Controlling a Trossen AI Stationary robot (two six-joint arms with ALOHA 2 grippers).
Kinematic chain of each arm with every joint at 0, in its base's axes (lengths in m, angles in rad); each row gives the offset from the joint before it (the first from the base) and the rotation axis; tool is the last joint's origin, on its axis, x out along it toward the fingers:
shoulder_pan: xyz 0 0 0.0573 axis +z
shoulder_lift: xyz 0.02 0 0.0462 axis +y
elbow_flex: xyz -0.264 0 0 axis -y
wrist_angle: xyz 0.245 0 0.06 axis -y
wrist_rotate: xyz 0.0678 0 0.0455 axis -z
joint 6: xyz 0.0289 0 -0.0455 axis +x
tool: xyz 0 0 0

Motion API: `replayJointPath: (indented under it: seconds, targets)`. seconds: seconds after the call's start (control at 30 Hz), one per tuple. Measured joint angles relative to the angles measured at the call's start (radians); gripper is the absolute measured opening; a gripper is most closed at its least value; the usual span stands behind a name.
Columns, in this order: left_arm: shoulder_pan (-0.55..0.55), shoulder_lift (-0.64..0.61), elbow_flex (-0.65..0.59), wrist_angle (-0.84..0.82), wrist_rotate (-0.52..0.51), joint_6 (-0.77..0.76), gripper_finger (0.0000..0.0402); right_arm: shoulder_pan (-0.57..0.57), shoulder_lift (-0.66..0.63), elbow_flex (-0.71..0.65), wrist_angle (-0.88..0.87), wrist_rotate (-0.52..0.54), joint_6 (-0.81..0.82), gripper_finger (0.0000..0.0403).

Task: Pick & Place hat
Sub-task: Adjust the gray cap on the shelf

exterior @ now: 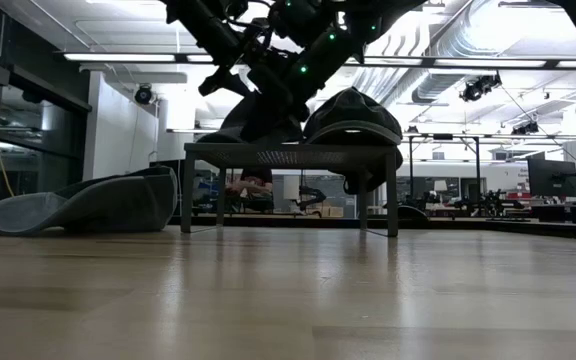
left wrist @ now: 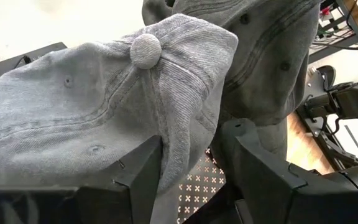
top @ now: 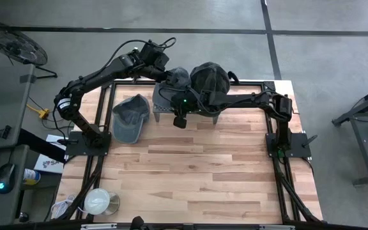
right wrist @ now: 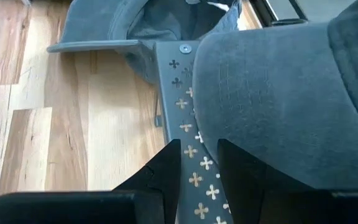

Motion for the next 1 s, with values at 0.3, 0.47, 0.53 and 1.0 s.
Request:
replayJointPath:
  seconds: [0.3,0.47,0.53,1.0]
  targets:
    - [0.000,0.000,0.000,-0.002,0.000,-0.007,0.0195,-0.005,0.000,0.000,0.003,0.000,0.001,0.0099]
    - [0.000,0.000,0.000,-0.001,0.004,-0.030,0.0195,0.005,-0.009,0.001,0.097,0.043,0.001,0.0099]
    - [0.000,0.000,0.000,-0.002,0.004,-0.046,0.0195,0.009,-0.018,0.002,0.125,0.080,0.000,0.0099]
    - [0.000,0.000,0.000,0.004,0.007,-0.104,0.0195,-0.004,0.017,0.005,0.232,0.069,-0.048,0.0099]
